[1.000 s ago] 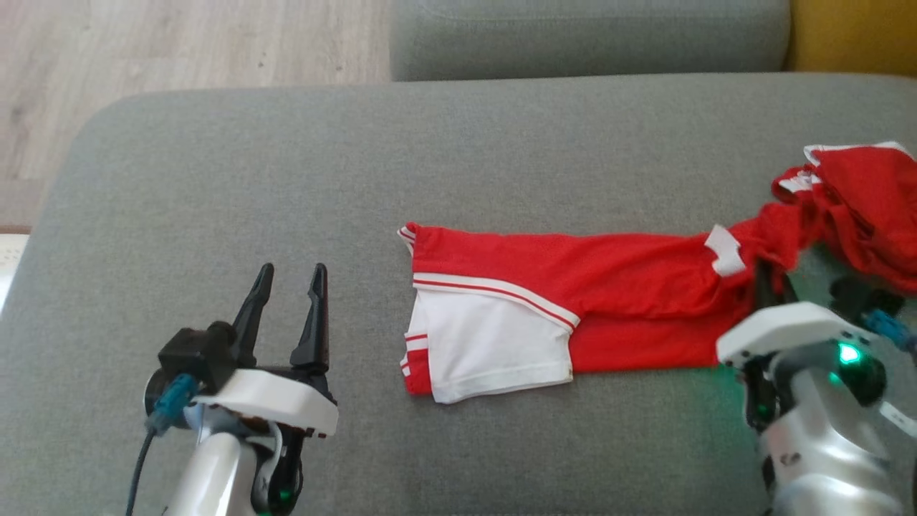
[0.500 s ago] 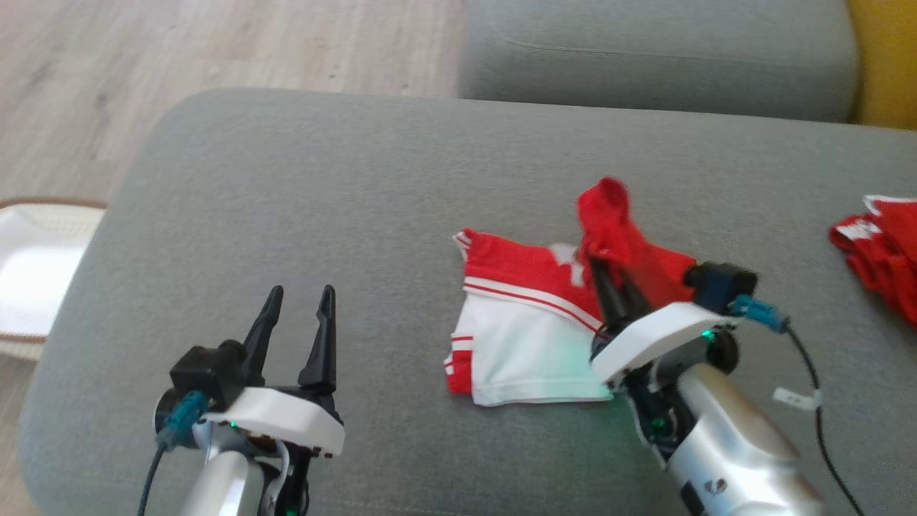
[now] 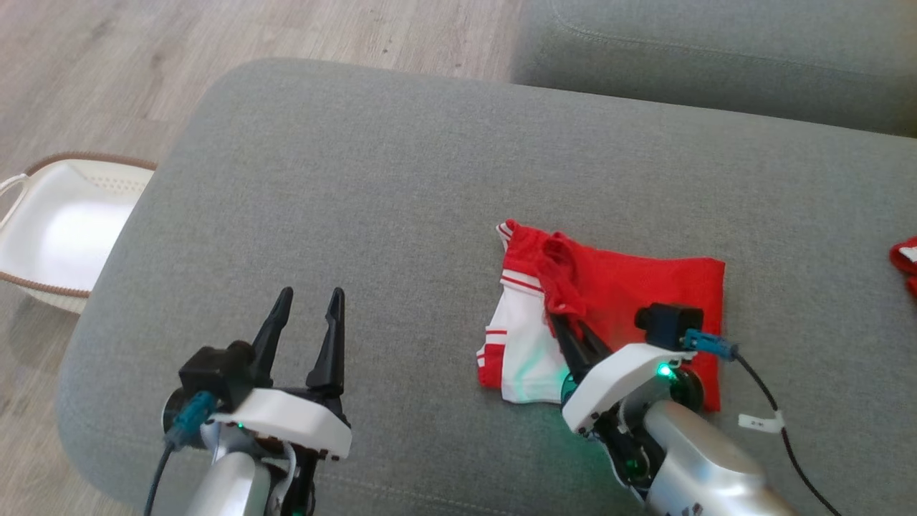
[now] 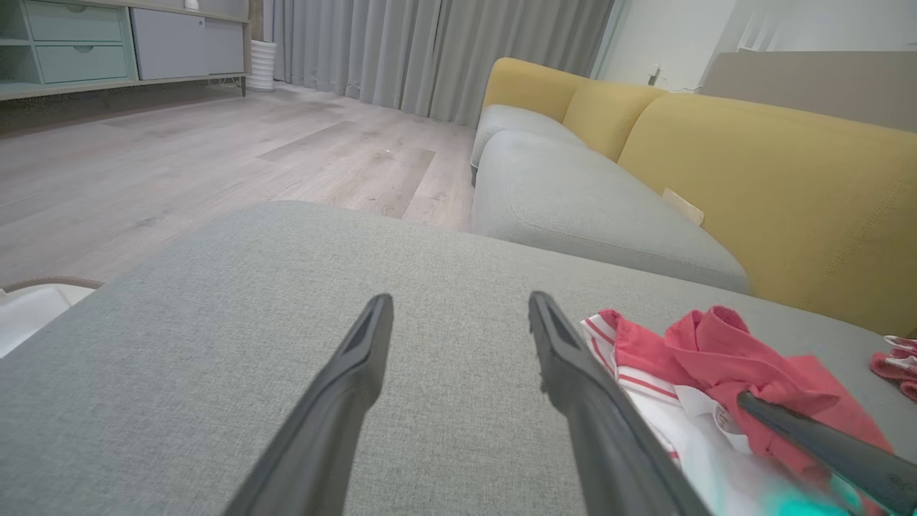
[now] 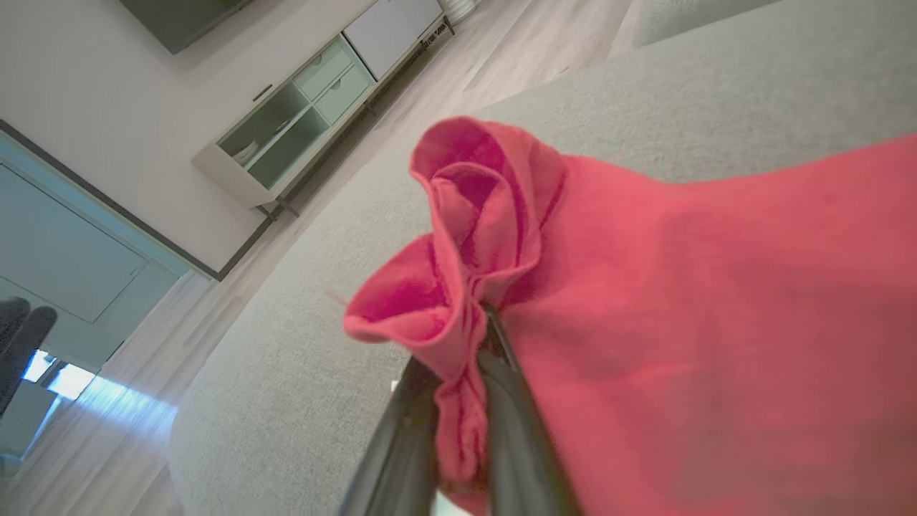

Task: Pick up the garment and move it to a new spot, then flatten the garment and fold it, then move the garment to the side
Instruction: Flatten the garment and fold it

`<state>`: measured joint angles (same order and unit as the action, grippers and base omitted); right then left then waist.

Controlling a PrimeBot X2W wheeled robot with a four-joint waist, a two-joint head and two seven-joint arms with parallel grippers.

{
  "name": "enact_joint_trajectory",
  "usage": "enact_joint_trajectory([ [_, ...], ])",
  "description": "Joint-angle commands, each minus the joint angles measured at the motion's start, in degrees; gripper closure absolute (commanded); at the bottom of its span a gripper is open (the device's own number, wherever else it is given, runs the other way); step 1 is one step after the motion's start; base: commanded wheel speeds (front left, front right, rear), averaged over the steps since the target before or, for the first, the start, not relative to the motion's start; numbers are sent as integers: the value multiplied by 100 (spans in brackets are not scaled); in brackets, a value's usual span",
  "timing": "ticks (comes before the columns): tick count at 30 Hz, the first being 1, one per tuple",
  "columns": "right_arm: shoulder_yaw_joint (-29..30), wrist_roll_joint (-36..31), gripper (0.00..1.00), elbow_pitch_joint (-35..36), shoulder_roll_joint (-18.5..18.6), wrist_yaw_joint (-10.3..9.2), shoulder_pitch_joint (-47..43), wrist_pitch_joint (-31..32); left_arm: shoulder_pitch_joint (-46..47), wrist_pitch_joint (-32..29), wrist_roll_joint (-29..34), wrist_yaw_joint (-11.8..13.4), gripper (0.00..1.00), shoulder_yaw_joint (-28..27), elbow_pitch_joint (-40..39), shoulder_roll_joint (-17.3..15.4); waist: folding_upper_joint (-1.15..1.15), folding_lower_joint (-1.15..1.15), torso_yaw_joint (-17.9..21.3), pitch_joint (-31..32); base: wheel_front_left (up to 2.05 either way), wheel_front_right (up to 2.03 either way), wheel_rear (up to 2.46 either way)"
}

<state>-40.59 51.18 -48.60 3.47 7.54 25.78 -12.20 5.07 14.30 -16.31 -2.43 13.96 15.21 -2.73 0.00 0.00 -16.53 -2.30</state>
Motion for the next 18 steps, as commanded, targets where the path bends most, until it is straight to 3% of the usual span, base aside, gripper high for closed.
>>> enact_joint_trajectory([
  [1, -161, 113, 100, 97, -58, -5, 286, -119, 272, 70, -56, 40, 0, -152, -169, -15, 0, 0, -8, -14, 0, 0, 0],
  [6, -544, 431, 100, 36, -58, -5, 333, -169, 276, 70, -71, 51, 0, -133, -163, -15, 0, 0, 4, -32, 0, 0, 0],
  [8, -819, 437, 0, 78, -59, -5, 374, -206, 272, 70, -67, 51, 0, -136, -155, -15, 0, 0, 27, -29, 0, 0, 0],
  [14, -1498, 882, 0, 682, -59, -5, 361, -249, 267, 70, -48, 67, 0, -192, -121, -15, 0, 0, 173, 63, 0, 0, 0],
  [18, -1439, 848, 0, 623, -59, -5, 556, -273, 226, 70, -50, 79, 0, -241, -155, -15, 0, 0, 344, 156, 0, 0, 0],
])
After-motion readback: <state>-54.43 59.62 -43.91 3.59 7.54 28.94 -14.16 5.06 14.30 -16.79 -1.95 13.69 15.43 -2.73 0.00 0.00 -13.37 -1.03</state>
